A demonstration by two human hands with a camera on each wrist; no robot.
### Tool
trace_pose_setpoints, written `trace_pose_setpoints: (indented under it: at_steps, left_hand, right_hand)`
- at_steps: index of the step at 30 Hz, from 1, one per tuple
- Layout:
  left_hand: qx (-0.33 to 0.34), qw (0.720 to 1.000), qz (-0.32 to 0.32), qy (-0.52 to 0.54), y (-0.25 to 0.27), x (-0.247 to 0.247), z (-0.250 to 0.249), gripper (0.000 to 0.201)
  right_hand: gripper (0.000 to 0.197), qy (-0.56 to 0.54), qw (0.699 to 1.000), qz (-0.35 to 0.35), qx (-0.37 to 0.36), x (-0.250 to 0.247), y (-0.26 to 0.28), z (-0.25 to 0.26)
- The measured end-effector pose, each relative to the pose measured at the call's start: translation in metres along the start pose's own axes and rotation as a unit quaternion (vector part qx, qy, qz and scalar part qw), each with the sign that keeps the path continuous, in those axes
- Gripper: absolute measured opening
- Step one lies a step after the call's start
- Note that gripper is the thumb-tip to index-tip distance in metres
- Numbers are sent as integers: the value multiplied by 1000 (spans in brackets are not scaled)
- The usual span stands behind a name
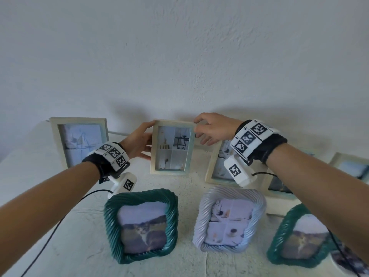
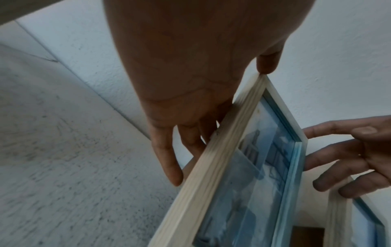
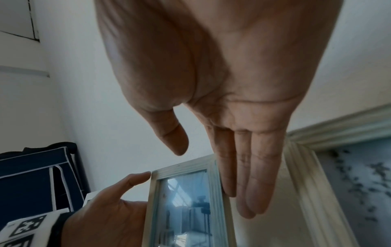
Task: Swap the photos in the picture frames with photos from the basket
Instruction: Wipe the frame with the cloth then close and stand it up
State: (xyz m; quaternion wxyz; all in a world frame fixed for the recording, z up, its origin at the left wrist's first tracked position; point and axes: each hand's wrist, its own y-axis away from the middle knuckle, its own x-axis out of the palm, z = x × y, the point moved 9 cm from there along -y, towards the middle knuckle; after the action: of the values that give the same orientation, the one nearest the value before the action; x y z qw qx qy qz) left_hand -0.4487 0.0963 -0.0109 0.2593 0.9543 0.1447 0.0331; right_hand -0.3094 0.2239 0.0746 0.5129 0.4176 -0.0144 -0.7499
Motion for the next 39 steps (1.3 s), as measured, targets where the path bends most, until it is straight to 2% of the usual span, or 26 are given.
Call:
trace_pose_setpoints:
  at_steps: [2, 4, 5, 7, 9, 10, 12, 14, 16, 17, 20, 22, 24, 26, 28, 30, 31, 35, 39]
  left_hand:
    - [2, 999, -10, -46, 4, -2, -2, 86]
    - [7, 992, -22, -125, 12, -8, -6, 102]
    - [15, 985, -32, -166, 17, -13, -9, 100]
    - [57, 961, -71, -261, 35, -27, -24, 75]
    - [126, 926, -112, -338, 58, -43, -43, 60]
    - [156, 919, -135, -337, 72, -53, -51, 52]
    - [209, 904, -228, -296, 100, -84, -63, 38]
    - [230, 864, -372, -249, 131, -127, -61, 33]
    - [199, 832, -474, -209, 154, -163, -43, 41]
    - [160, 834, -493, -190, 157, -175, -28, 46]
    - [41, 879, -458, -123, 147, -191, 21, 54]
    - [25, 898, -427, -103, 138, -189, 40, 53]
    - [34, 901, -411, -136, 134, -185, 43, 49]
    - [45, 899, -400, -170, 133, -180, 40, 52]
    - [65, 897, -393, -192, 136, -174, 29, 58]
    - [90, 889, -397, -209, 144, -169, 13, 62]
    - [106, 884, -401, -216, 149, -167, 2, 64]
    - [181, 865, -414, -220, 172, -149, -45, 63]
    - [262, 881, -352, -174, 193, -93, -81, 62]
  right_hand:
    - [48, 18, 1000, 0, 9, -4, 1, 0]
    - [50, 61, 998, -15, 7, -11, 3, 5]
    - [49, 106, 994, -37, -6, -18, 5, 13]
    - [46, 188, 975, -107, -53, -31, 12, 39]
    - [41, 194, 962, -160, -105, -34, 17, 71]
    - [40, 185, 960, -170, -126, -29, 16, 87]
    - [40, 175, 959, -157, -157, -10, 8, 118]
    - [41, 161, 966, -112, -169, 20, -8, 145]
    - [40, 126, 979, -48, -151, 56, -26, 162]
    - [33, 107, 985, -20, -133, 73, -36, 166]
    - [8, 84, 993, 39, -70, 112, -59, 167]
    - [21, 121, 989, 49, -68, 127, -60, 173]
    - [30, 167, 982, 53, -68, 135, -52, 176]
    - [27, 176, 980, 71, -66, 140, -53, 175]
    - [3, 139, 985, 81, -56, 142, -55, 174]
    - [28, 89, 992, 74, -58, 135, -53, 174]
    - [33, 73, 993, 59, -75, 126, -46, 178]
    - [33, 1, 986, -17, -167, 74, 0, 189]
    - [39, -82, 961, -84, -250, 29, 69, 165]
